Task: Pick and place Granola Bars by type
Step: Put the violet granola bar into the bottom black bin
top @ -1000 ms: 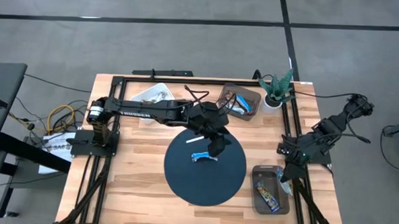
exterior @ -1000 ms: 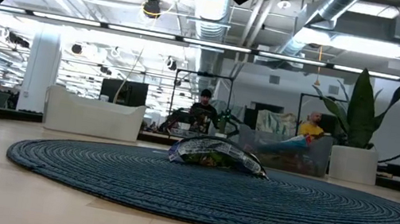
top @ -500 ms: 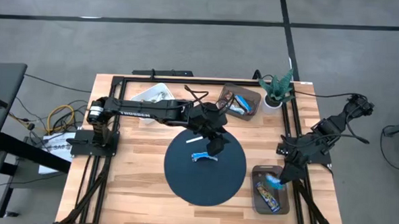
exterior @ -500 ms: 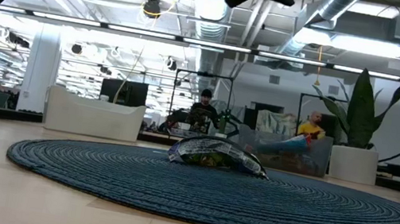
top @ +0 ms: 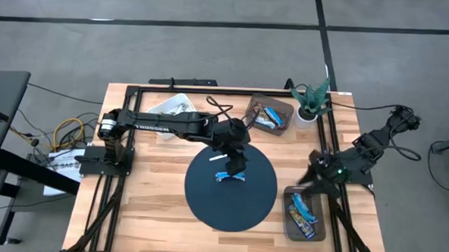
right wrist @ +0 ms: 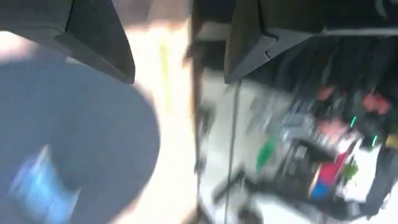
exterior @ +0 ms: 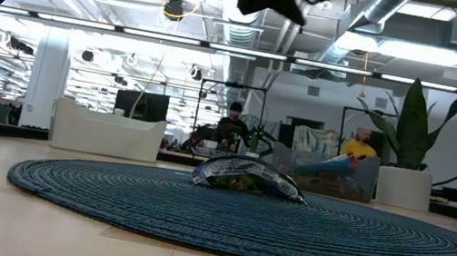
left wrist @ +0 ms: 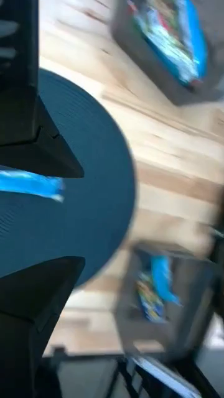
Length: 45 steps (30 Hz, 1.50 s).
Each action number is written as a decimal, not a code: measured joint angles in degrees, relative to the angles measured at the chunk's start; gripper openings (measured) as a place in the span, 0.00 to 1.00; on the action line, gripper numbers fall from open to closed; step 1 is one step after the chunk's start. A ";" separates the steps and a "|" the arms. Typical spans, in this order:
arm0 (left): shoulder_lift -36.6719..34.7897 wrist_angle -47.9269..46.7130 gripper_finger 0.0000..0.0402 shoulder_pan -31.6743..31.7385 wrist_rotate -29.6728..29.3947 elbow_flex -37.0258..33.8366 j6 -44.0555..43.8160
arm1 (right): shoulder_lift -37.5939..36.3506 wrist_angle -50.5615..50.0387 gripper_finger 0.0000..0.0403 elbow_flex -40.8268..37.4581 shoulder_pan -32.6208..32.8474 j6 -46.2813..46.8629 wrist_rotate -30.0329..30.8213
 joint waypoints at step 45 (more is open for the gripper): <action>3.98 18.23 0.43 -2.05 4.69 -28.75 6.07 | 7.36 15.31 0.60 0.00 -6.40 -24.10 30.17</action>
